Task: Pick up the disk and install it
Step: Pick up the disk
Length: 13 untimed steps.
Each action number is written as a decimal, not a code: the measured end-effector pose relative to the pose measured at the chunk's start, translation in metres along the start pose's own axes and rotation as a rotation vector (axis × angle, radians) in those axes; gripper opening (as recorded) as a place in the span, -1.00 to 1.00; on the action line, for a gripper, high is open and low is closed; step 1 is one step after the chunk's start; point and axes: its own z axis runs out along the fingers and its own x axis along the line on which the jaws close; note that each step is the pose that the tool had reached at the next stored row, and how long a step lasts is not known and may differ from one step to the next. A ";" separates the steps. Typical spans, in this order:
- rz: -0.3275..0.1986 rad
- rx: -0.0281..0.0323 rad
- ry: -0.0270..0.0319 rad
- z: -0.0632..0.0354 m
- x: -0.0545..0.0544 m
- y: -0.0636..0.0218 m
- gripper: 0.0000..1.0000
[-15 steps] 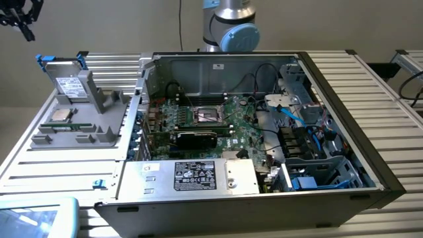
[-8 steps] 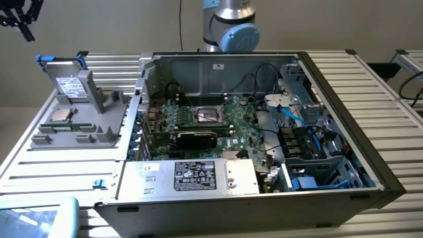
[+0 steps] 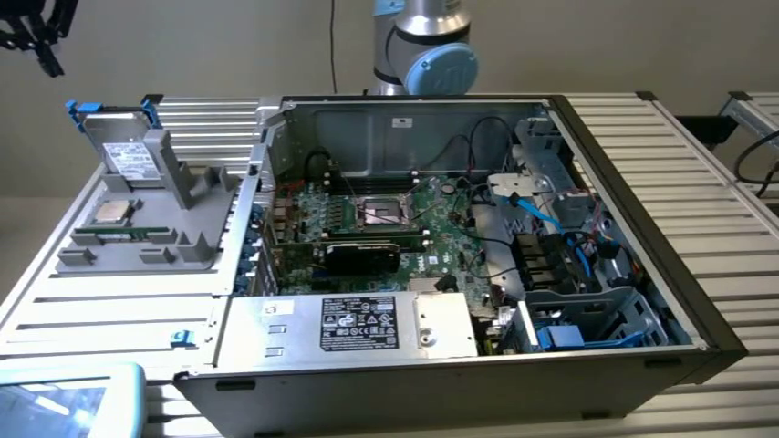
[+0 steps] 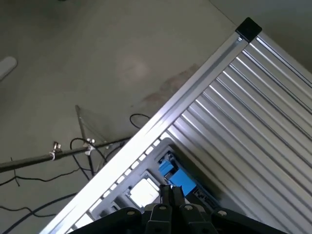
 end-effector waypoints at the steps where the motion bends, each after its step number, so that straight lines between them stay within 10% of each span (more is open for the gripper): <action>1: -0.020 0.0011 0.0008 0.0000 0.000 0.0000 -0.79; 13: -0.236 0.0202 0.0037 -0.0001 0.000 0.0000 -0.79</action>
